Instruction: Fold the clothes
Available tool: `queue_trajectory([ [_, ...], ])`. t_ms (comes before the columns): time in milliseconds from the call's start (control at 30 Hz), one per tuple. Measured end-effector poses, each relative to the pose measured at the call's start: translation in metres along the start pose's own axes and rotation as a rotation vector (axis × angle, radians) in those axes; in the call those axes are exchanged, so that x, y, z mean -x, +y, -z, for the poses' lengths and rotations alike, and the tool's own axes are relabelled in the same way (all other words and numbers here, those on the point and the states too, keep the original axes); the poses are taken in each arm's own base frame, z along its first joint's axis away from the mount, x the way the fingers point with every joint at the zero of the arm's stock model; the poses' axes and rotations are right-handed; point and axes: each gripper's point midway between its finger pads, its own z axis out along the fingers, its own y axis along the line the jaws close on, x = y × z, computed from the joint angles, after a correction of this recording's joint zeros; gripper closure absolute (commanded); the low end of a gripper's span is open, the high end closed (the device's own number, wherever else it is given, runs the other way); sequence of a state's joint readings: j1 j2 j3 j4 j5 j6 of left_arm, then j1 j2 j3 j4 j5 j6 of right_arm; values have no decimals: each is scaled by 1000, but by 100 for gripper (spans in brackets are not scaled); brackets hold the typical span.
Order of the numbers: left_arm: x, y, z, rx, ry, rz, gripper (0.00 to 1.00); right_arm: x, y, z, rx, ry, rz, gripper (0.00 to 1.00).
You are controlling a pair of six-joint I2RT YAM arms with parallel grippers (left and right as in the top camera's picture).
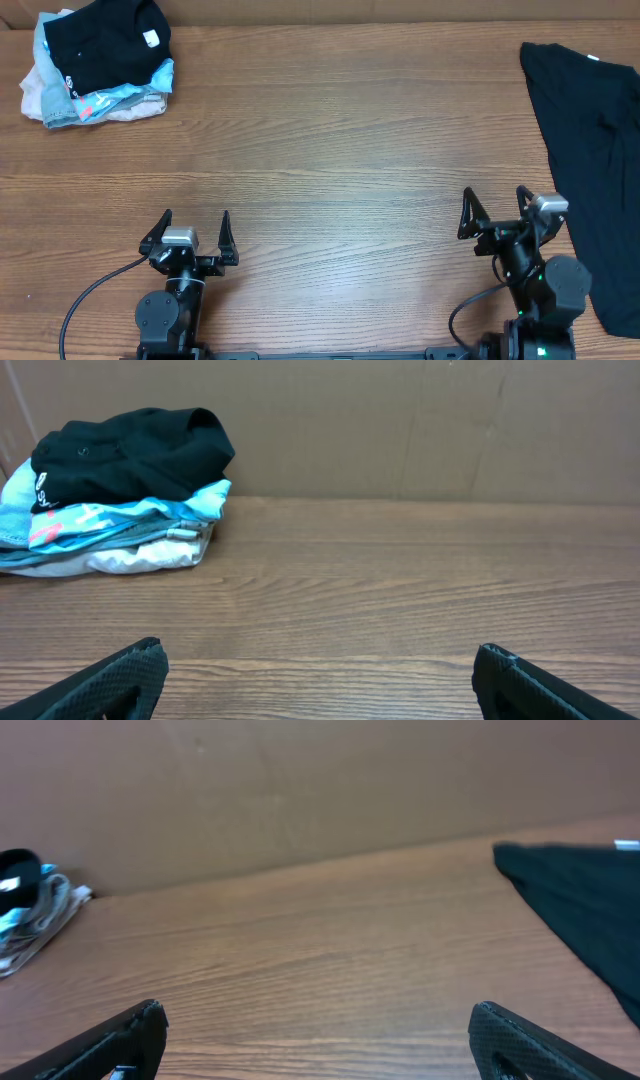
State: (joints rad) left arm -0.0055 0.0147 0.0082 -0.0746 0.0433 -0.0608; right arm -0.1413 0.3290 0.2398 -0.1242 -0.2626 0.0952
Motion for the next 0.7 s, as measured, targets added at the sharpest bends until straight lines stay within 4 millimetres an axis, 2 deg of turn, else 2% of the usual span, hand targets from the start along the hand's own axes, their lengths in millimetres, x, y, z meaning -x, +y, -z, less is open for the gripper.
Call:
queue_trajectory([
  [233, 0, 0, 0, 0, 0, 0, 0, -6, 14, 8, 57, -53, 95, 0],
  [700, 0, 0, 0, 0, 0, 0, 0, -10, 13, 17, 54, -159, 146, 0],
])
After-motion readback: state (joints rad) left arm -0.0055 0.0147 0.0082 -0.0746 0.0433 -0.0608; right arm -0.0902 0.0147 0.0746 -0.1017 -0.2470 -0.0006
